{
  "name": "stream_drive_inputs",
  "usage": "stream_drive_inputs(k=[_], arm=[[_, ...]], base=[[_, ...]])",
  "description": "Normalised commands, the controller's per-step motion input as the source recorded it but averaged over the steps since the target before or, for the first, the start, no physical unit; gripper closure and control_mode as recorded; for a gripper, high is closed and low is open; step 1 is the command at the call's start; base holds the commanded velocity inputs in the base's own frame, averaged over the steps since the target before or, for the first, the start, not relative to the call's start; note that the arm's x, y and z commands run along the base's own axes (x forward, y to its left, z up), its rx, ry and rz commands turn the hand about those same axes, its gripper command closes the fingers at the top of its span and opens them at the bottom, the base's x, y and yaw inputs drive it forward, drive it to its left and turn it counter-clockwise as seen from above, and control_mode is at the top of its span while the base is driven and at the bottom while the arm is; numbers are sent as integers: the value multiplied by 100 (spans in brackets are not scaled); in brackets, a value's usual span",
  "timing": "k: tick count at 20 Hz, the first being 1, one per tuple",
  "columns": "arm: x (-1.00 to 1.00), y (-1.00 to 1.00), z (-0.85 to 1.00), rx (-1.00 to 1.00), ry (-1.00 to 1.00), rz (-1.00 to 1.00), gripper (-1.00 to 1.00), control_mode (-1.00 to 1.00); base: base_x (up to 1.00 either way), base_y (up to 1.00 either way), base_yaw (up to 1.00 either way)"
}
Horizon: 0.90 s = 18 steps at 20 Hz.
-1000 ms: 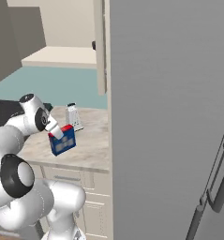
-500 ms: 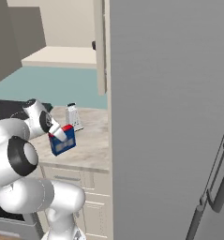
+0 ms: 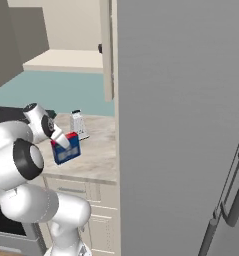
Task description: Pick the cereal and boxed food from the counter and place them in the cabinets closest to them.
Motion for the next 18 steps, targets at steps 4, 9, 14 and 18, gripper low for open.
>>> stream_drive_inputs(k=[4,9,14,18], arm=[[0,-2,49,4,0,0,100,-100],[0,0,68,1,4,0,100,-100],[-2,0,68,0,6,0,100,-100],[-40,0,52,0,6,1,100,-100]], base=[[0,0,0],[0,0,0],[0,0,0],[0,0,0]])
